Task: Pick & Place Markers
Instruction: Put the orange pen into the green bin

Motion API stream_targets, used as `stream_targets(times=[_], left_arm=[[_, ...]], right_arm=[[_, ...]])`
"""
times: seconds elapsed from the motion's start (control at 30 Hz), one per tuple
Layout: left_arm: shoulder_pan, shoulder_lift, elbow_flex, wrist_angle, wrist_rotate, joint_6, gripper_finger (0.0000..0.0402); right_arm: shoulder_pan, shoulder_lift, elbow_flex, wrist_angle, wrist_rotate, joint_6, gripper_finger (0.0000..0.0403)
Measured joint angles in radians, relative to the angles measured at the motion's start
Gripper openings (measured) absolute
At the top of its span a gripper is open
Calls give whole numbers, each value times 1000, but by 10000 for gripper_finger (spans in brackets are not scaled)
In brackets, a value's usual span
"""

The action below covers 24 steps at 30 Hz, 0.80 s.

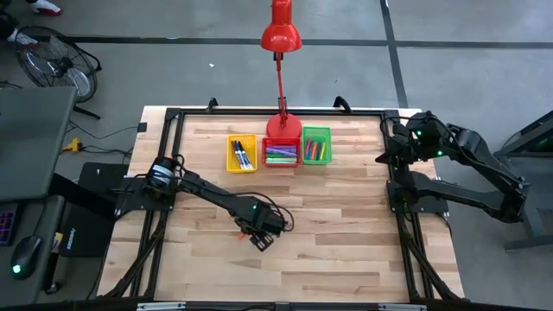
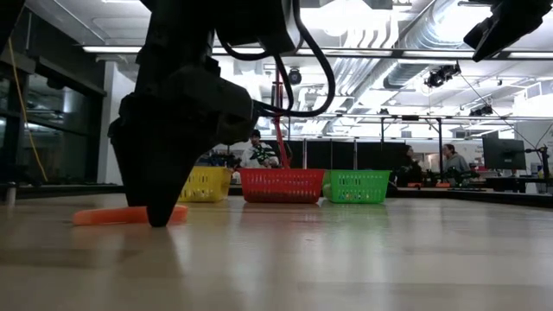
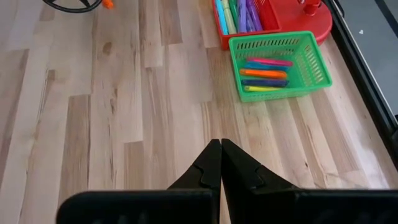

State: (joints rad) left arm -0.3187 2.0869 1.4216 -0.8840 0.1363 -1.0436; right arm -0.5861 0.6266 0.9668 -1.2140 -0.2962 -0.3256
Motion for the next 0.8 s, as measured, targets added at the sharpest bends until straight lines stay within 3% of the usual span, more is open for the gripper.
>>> stream_targets(times=[0.27,0.8], left_arm=[[-1,0,0,11,9,1,143],[-2,1,-2,30,37,0,62]], right_arm=[[0,0,0,-1,-1,6,0],[0,0,0,-18,-1,7,0]])
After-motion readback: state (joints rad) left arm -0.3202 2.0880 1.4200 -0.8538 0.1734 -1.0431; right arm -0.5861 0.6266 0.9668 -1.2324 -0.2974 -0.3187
